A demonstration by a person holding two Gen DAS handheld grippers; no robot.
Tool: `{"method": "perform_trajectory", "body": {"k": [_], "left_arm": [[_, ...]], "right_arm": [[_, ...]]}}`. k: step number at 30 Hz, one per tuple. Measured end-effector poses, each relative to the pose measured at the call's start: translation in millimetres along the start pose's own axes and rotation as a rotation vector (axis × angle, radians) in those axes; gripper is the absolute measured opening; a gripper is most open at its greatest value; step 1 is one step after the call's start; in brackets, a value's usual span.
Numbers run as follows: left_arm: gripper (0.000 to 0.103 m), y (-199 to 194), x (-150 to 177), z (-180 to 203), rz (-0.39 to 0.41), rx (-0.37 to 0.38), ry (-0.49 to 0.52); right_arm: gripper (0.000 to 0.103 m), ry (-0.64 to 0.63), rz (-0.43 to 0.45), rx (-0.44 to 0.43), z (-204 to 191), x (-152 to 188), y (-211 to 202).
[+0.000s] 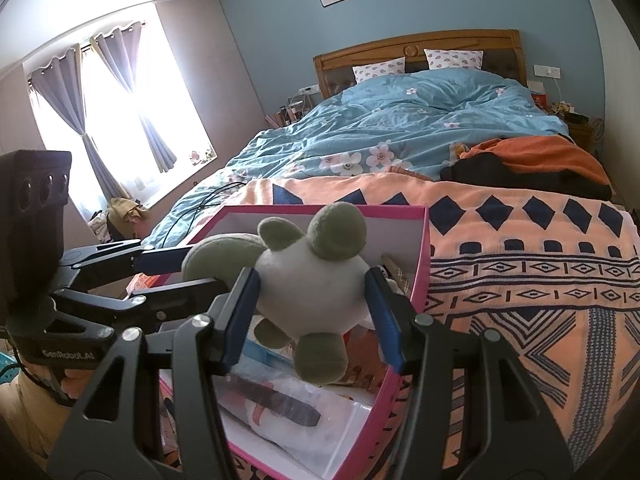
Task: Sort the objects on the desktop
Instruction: 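Lower the grey plush toy with both grippers into the pink box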
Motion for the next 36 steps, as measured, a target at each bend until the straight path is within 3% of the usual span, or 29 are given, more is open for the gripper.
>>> {"method": "perform_trajectory", "body": {"k": [36], "left_arm": [[0.052,29,-2,-11,-0.036,-0.002,-0.029]], "right_arm": [[0.057,0.006,-0.032,0.027,10,-5,25]]}}
Point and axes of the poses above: each gripper's, at about its wrist camera, not at the fingertips, and y roughly the way its jaws point, z to its right, x to its underside, the point moved 5 cm from there along y, roughly the way its jaws point, and after that the axes turned 10 degrees about y, right-handed, at the moved point
